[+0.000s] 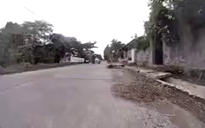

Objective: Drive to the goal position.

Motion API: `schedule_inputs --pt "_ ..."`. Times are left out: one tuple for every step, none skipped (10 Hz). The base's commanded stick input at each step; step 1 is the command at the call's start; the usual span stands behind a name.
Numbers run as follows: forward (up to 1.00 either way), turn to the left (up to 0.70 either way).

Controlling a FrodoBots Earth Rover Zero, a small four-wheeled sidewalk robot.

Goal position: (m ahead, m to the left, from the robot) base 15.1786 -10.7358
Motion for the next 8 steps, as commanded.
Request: schedule_inputs --pt "0.70 0.27" --pt "0.70 0.27" --pt "0.70 0.22" --pt "0.70 0.00" --pt "0.70 0.00" --pt "0.70 0.00" --pt "0.70 0.00" --pt "0.70 -0.27"
